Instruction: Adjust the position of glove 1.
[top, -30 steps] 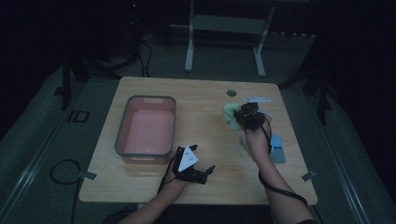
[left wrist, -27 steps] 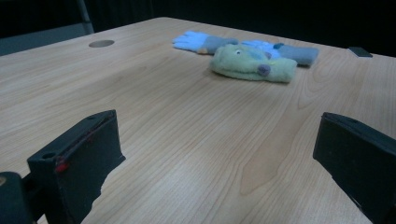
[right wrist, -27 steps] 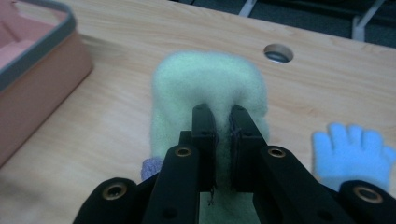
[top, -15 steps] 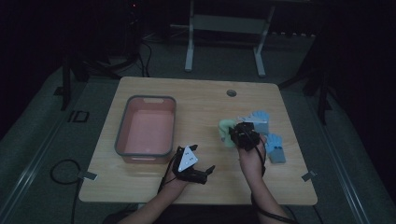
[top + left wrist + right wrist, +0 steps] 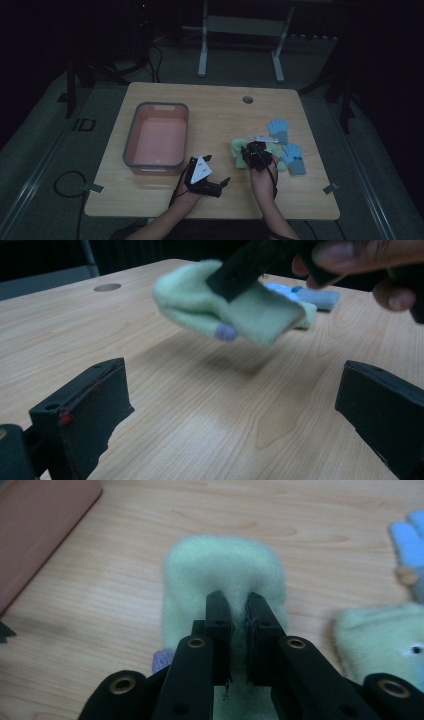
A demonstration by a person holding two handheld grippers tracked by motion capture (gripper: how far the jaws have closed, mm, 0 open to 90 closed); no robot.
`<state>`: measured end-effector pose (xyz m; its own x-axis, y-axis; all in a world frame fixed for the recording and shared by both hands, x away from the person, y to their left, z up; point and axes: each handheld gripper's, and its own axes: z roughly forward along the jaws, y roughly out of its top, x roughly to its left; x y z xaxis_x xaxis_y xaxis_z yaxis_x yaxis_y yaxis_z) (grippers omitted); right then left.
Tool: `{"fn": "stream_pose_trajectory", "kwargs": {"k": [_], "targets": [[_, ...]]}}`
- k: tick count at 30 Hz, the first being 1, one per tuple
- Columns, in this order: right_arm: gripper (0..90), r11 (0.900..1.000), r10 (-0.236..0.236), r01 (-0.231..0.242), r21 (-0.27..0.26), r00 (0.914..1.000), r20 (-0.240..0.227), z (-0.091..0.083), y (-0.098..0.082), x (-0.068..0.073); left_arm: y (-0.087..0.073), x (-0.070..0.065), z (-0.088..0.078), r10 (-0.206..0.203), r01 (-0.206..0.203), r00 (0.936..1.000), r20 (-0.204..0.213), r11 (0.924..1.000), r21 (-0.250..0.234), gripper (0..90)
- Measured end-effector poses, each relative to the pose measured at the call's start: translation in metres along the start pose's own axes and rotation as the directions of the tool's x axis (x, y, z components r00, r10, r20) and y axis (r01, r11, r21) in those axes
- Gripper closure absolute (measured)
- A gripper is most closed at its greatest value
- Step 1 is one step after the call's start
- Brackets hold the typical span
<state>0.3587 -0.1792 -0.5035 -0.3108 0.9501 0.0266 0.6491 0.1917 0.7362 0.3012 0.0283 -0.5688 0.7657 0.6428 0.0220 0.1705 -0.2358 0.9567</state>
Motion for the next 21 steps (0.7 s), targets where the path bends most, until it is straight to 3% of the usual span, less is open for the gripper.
{"fn": "stream_pose_trajectory", "kwargs": {"k": [12,18,21], "targets": [[78.4,0.996,-0.004,0.004,0.084,1.0,-0.002,0.038,-0.023,0.007,0.0,0.0,0.0,0.001,-0.001,1.0,0.001,1.0,0.001,1.3],[68.2,0.997,-0.002,0.003,0.074,1.0,-0.009,0.034,-0.021,0.008,0.0,0.0,0.0,0.001,-0.001,1.0,0.003,1.0,0.002,1.3],[63.2,0.999,-0.026,0.027,0.046,0.9993,-0.025,0.027,-0.017,0.005,0.0,0.0,0.0,0.0,0.0,1.0,0.005,1.0,0.001,1.3]]}}
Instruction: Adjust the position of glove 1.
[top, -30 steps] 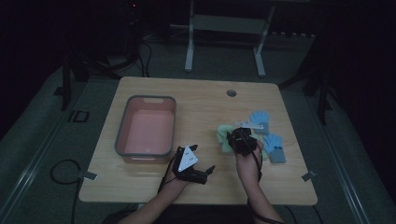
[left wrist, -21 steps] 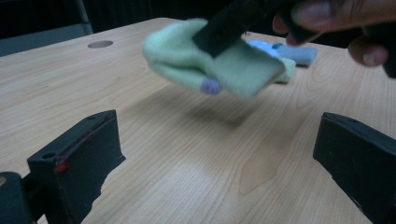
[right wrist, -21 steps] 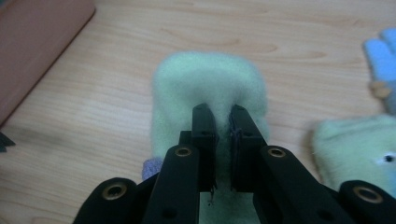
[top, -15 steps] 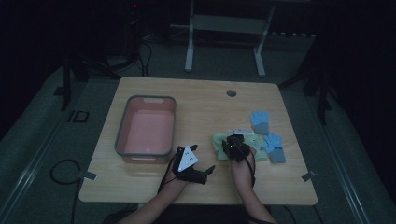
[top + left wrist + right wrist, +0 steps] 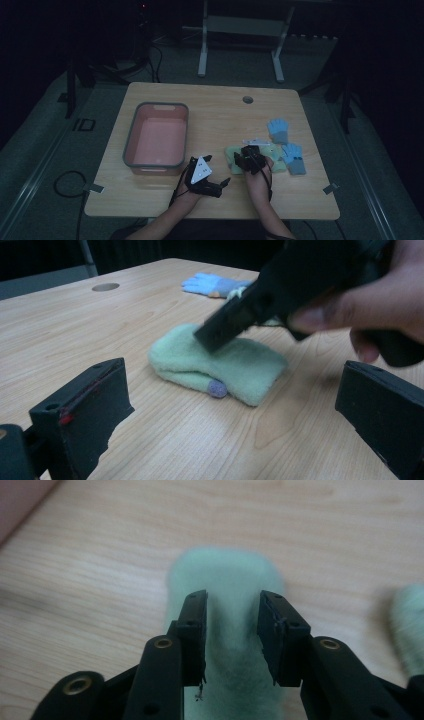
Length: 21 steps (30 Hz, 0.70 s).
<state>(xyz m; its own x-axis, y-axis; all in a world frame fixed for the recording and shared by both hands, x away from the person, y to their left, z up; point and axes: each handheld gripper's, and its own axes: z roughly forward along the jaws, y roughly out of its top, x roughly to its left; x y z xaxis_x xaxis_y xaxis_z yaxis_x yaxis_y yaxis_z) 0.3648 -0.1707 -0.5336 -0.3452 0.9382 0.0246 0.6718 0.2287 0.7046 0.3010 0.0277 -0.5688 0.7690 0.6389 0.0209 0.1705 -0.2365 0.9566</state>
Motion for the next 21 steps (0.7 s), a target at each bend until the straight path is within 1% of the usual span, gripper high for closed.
{"fn": "stream_pose_trajectory", "kwargs": {"k": [1,3,6,7,8,10,12,13,15,16,17,18,21], "targets": [[61.6,1.0,-0.013,0.013,-0.016,0.9999,-0.009,-0.004,0.002,-0.002,0.0,0.0,0.0,-0.001,0.001,1.0,0.0,1.0,0.0,1.2],[61.7,0.998,-0.039,0.039,-0.05,0.9992,0.002,-0.013,0.007,-0.009,0.0,0.0,0.0,-0.001,0.001,1.0,-0.001,1.0,0.001,1.3],[61.3,0.996,-0.054,0.054,-0.07,0.9985,-0.005,-0.021,0.013,-0.02,0.0,0.0,0.0,0.0,0.0,1.0,-0.001,1.0,0.0,1.2],[61.3,0.996,-0.054,0.054,-0.07,0.9985,-0.005,-0.021,0.013,-0.02,0.0,0.0,0.0,0.0,0.0,1.0,-0.001,1.0,0.0,1.3],[60.9,0.994,-0.081,0.081,-0.072,0.9967,0.004,-0.025,0.016,-0.03,0.0,0.0,0.0,0.0,0.0,1.0,-0.002,1.0,0.0,1.3],[61.6,0.993,-0.089,0.088,-0.08,0.996,-0.004,-0.029,0.017,-0.039,0.0,-0.001,0.001,0.001,-0.001,1.0,-0.003,1.0,-0.001,1.3],[62.1,0.991,-0.102,0.102,-0.088,0.9948,0.006,-0.033,0.017,-0.049,0.0,-0.001,0.0,0.005,-0.005,1.0,-0.003,1.0,0.002,1.3],[62.1,0.99,-0.107,0.107,-0.087,0.9942,-0.002,-0.034,0.017,-0.054,0.0,-0.001,0.0,0.005,-0.005,1.0,-0.002,1.0,0.002,1.3],[64.0,0.989,-0.117,0.118,-0.087,0.993,0.011,-0.038,0.017,-0.065,0.0,-0.001,0.001,0.006,-0.006,1.0,-0.003,1.0,0.002,1.3],[64.0,0.989,-0.117,0.118,-0.087,0.993,0.011,-0.038,0.017,-0.065,0.0,-0.001,0.001,0.006,-0.006,1.0,-0.003,1.0,0.002,1.3],[63.3,0.988,-0.124,0.124,-0.089,0.9923,0.006,-0.04,0.017,-0.07,0.0,-0.001,0.001,0.006,-0.006,1.0,-0.003,1.0,0.002,1.3],[64.2,0.985,-0.15,0.151,-0.084,0.9886,0.019,-0.043,0.016,-0.081,0.0,-0.001,0.001,0.005,-0.005,1.0,-0.005,1.0,0.002,1.3],[64.4,0.984,-0.164,0.164,-0.069,0.9864,0.011,-0.046,0.015,-0.098,0.0,-0.001,0.001,0.005,-0.005,1.0,-0.007,1.0,0.003,1.3]]}}
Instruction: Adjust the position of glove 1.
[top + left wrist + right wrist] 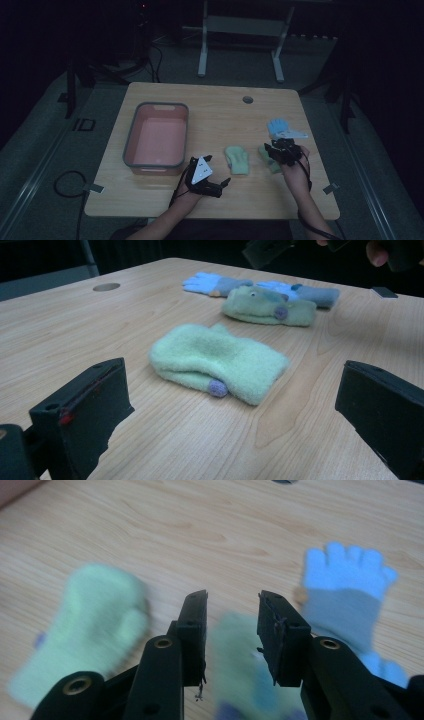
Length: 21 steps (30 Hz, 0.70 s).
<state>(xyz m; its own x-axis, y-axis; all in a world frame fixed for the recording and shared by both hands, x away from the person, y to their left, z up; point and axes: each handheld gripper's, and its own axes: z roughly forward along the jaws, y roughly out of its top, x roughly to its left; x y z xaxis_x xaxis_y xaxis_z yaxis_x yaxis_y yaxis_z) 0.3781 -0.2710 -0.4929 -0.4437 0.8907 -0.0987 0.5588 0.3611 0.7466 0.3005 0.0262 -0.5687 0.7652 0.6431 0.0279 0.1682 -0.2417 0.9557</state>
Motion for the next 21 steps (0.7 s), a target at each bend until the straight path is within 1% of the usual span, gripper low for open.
{"fn": "stream_pose_trajectory", "kwargs": {"k": [2,5,6,7,9,10,12,13,17,18,19,21], "targets": [[64.5,1.0,0.005,-0.005,0.006,1.0,0.003,-0.003,-0.003,-0.011,0.0,0.0,0.0,0.003,-0.003,1.0,0.0,1.0,0.0,1.3],[64.1,1.0,0.015,-0.015,0.017,0.9997,-0.017,-0.005,-0.009,-0.027,0.0,0.0,0.0,0.003,-0.003,1.0,0.0,1.0,0.0,1.3],[63.7,1.0,0.021,-0.021,0.013,0.9993,-0.031,-0.005,-0.011,-0.032,0.0,0.0,0.0,0.003,-0.003,1.0,0.0,1.0,0.0,1.3],[63.2,1.0,0.021,-0.021,0.013,0.999,-0.038,-0.004,-0.014,-0.036,0.0,0.0,0.0,0.003,-0.003,1.0,0.001,1.0,0.0,1.3],[62.8,0.999,0.015,-0.013,0.035,0.9988,-0.047,0.0,-0.021,-0.041,0.0,0.0,0.0,0.003,-0.003,1.0,-0.001,1.0,0.0,1.3],[62.8,0.999,0.019,-0.017,0.04,0.9982,-0.056,0.001,-0.023,-0.043,0.0,0.0,0.0,0.003,-0.003,1.0,-0.001,1.0,0.0,1.3],[62.3,0.998,0.023,-0.02,0.054,0.9976,-0.066,0.005,-0.028,-0.044,0.0,0.0,0.0,0.004,-0.004,1.0,-0.001,1.0,0.0,1.3],[62.4,0.998,0.023,-0.02,0.052,0.9972,-0.071,0.007,-0.03,-0.044,0.0,0.0,0.0,0.003,-0.003,1.0,0.0,1.0,0.0,1.3],[60.3,0.997,0.048,-0.042,0.057,0.9939,-0.099,0.015,-0.035,-0.041,0.0,0.0,0.0,-0.001,0.001,1.0,-0.001,1.0,0.0,1.3],[59.0,0.997,0.045,-0.04,0.062,0.9942,-0.098,0.017,-0.035,-0.039,0.0,0.0,0.0,0.0,0.0,1.0,-0.001,1.0,0.0,1.3],[58.6,0.997,0.036,-0.03,0.069,0.9956,-0.087,0.019,-0.036,-0.037,0.0,0.0,0.0,0.001,-0.001,1.0,-0.001,1.0,0.0,1.3],[58.8,0.996,0.017,-0.01,0.094,0.9974,-0.071,0.026,-0.039,-0.034,0.0,0.0,0.0,0.005,-0.005,1.0,-0.002,1.0,0.001,1.3]]}}
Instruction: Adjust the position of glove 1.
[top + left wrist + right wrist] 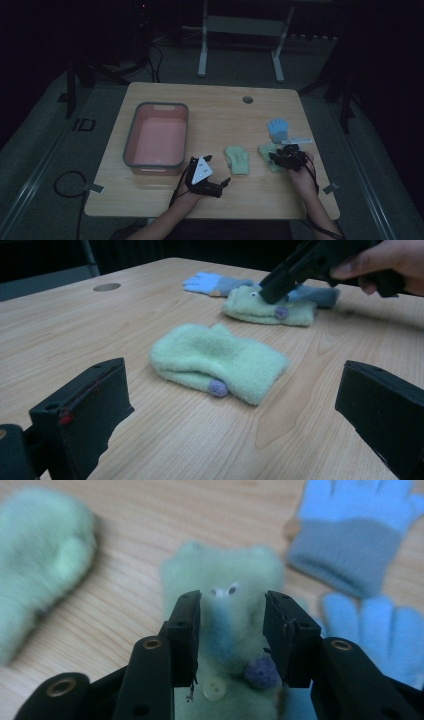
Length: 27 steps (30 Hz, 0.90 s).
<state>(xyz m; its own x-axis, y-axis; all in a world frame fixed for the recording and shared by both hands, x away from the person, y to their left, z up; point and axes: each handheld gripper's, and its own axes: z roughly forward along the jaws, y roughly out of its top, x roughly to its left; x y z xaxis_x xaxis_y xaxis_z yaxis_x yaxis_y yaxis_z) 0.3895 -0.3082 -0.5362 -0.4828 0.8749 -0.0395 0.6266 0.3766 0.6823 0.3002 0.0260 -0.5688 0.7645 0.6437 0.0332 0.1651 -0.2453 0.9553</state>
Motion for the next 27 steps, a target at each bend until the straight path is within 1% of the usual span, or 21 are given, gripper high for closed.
{"fn": "stream_pose_trajectory", "kwargs": {"k": [1,2,4,7,9,13,15,17,20,22,25,26,27], "targets": [[60.0,1.0,-0.01,0.01,0.007,0.9999,0.003,0.003,-0.002,0.001,0.0,0.0,0.0,0.001,-0.001,1.0,-0.001,1.0,0.001,1.3],[61.4,1.0,-0.014,0.014,0.0,0.9999,-0.001,0.005,-0.004,0.002,0.0,0.0,0.0,0.004,-0.004,1.0,-0.001,1.0,0.0,1.3],[62.7,1.0,-0.012,0.012,-0.019,0.9999,-0.007,0.005,-0.007,0.002,0.0,0.0,0.0,0.002,-0.002,1.0,-0.001,1.0,0.0,1.3],[69.1,1.0,0.001,-0.001,-0.028,0.9999,-0.013,0.006,-0.009,0.002,0.0,0.0,0.0,-0.003,0.003,1.0,-0.002,1.0,-0.001,1.3],[76.3,1.0,-0.004,0.004,-0.022,1.0,-0.001,0.006,-0.009,0.003,0.0,0.0,0.0,-0.002,0.002,1.0,-0.002,1.0,-0.001,1.3],[82.4,1.0,-0.019,0.019,-0.003,0.9988,0.045,0.005,-0.005,0.011,0.0,0.0,0.0,0.0,0.0,1.0,-0.005,1.0,0.002,1.3],[84.1,1.0,0.001,-0.001,0.001,0.9983,0.057,0.003,-0.002,0.014,0.0,0.0,0.0,-0.001,0.001,1.0,-0.004,1.0,0.002,1.3],[85.6,1.0,0.02,-0.019,-0.002,0.9969,0.076,-0.002,0.003,0.016,0.0,0.0,0.0,-0.004,0.004,1.0,-0.004,1.0,0.0,1.3],[85.9,0.998,0.045,-0.041,-0.042,0.9944,0.095,-0.017,0.014,0.022,0.0,0.0,0.0,-0.004,0.004,1.0,-0.003,1.0,-0.002,1.3],[85.9,0.996,0.072,-0.065,-0.069,0.9926,0.099,-0.027,0.023,0.027,0.0,0.0,0.0,-0.004,0.004,1.0,-0.003,1.0,0.0,1.3],[85.9,0.991,0.081,-0.068,-0.112,0.9899,0.116,-0.041,0.036,0.038,0.0,0.0,0.0,-0.002,0.002,1.0,-0.004,1.0,-0.001,1.3],[85.9,0.989,0.086,-0.071,-0.13,0.9894,0.117,-0.046,0.041,0.042,0.0,0.0,0.0,0.0,0.0,1.0,-0.004,1.0,-0.001,1.3],[85.9,0.988,0.089,-0.074,-0.136,0.9896,0.112,-0.049,0.045,0.046,0.0,0.0,0.0,-0.001,0.001,1.0,-0.004,1.0,0.0,1.3]]}}
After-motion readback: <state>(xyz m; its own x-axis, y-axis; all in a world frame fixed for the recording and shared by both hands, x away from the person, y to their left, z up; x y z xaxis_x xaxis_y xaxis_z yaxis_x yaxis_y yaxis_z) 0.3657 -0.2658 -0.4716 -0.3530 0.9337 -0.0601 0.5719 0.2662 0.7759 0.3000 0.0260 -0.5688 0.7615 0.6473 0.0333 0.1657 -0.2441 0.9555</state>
